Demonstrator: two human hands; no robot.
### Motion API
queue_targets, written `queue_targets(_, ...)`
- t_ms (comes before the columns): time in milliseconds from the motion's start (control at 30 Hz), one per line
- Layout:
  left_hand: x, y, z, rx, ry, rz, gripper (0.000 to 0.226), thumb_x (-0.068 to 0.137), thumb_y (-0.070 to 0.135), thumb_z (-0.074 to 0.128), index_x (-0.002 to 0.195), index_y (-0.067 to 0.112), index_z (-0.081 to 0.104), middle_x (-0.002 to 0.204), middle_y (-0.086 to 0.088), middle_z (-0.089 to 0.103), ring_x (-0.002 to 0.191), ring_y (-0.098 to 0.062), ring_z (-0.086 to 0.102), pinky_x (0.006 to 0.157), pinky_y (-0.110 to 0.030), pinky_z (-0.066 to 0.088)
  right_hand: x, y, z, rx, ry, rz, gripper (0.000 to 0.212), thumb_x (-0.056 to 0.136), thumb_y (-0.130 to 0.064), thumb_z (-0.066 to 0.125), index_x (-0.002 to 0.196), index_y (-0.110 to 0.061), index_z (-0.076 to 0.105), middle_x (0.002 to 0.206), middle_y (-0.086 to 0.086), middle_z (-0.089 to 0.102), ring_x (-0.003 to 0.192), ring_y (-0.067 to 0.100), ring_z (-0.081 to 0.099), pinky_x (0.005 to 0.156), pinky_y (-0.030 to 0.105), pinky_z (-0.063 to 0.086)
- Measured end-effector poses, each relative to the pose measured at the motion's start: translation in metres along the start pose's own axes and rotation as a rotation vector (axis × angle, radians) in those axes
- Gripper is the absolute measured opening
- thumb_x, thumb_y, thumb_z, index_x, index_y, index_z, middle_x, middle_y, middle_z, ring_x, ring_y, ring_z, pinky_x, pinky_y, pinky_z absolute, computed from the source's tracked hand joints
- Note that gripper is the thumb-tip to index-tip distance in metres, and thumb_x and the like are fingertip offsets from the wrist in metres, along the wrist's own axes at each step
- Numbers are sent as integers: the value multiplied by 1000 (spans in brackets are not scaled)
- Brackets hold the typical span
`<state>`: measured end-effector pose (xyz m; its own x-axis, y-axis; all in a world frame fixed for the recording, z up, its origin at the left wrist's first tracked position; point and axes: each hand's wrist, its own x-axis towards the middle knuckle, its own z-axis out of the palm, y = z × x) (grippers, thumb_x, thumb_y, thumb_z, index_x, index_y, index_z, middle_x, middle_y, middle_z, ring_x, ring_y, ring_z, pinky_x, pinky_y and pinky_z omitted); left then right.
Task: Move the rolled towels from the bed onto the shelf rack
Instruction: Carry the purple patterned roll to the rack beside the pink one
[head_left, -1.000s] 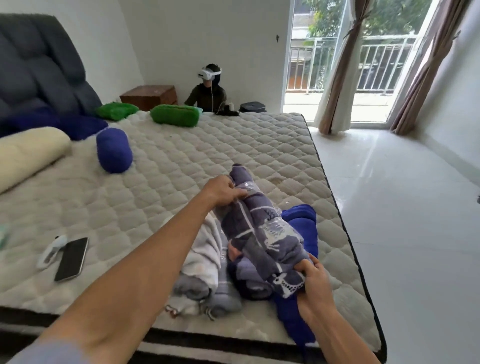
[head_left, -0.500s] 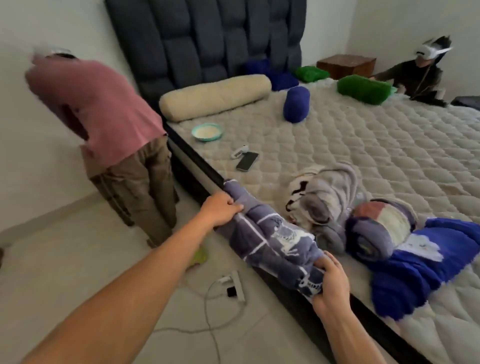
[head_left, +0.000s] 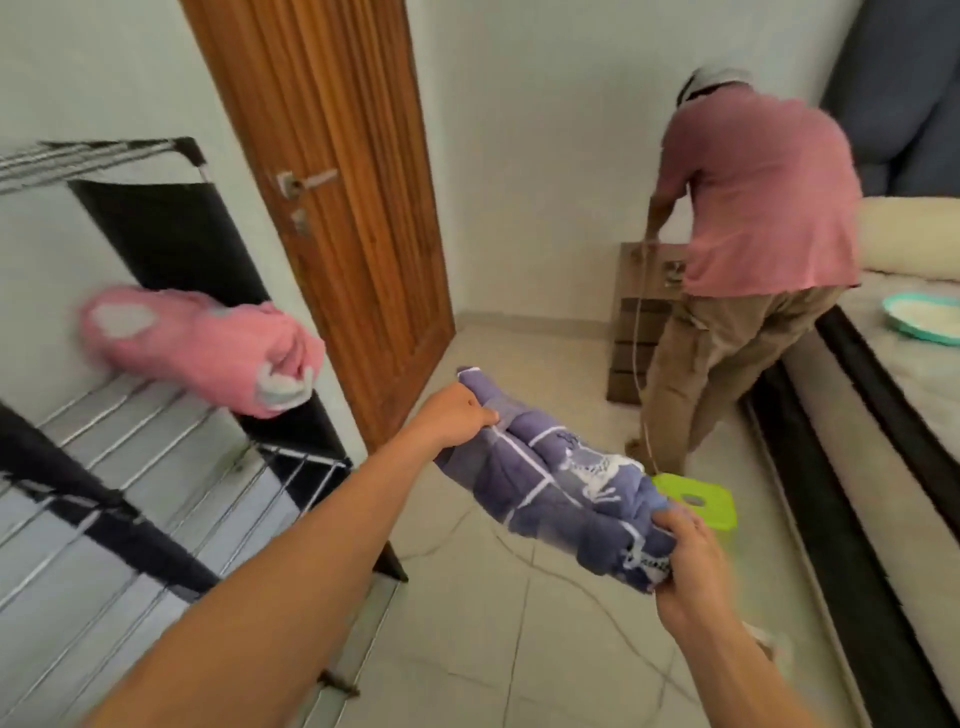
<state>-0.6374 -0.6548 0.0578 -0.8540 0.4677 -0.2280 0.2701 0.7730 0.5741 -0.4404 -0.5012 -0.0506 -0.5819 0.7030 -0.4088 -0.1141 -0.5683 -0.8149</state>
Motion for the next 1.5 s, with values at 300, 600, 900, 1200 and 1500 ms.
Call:
queue_targets(300, -51, -143, -146, -56, 377, -213, 36, 90, 25, 56, 98, -10, 63, 106, -32, 65, 103, -42, 62, 83, -42, 48, -43, 69, 178, -164, -409, 123, 14, 83, 1, 54, 91, -10, 58, 78, 7, 65, 67, 19, 61, 55, 29, 47)
queue_targets(600, -63, -161, -223, -66, 850, -239, 21, 92, 19, 54, 74, 10, 61, 80, -10, 61, 76, -24, 54, 69, -32, 43, -43, 58, 280, -147, -631, 124, 33, 80, -11, 57, 112, -3, 61, 107, 19, 68, 90, 30, 65, 78, 40, 50)
queue_targets(900, -38, -177, -274, 81, 1020, -415, 24, 95, 22, 43, 104, 9, 61, 105, -18, 65, 99, -37, 61, 77, -39, 43, -45, 61, 353, -172, -893, 205, 24, 88, -8, 56, 112, -7, 57, 90, 9, 68, 76, 18, 65, 64, 31, 52)
queue_targets(1200, -33, -206, -306, 79, 999, -605, 37, 88, 24, 46, 121, 12, 58, 124, -18, 59, 115, -41, 54, 96, -49, 44, -70, 122, 386, -214, -1078, 371, 27, 87, 3, 58, 111, -9, 56, 110, 16, 68, 93, 26, 67, 86, 40, 54)
queue_targets(1500, -25, -225, -258, 2, 660, -756, 78, 88, 39, 57, 149, 8, 19, 157, -25, 12, 142, -44, 20, 111, -55, 30, -70, 157, 395, -389, -1051, 367, 35, 83, 4, 61, 113, -12, 56, 116, 18, 65, 92, 29, 68, 75, 35, 57)
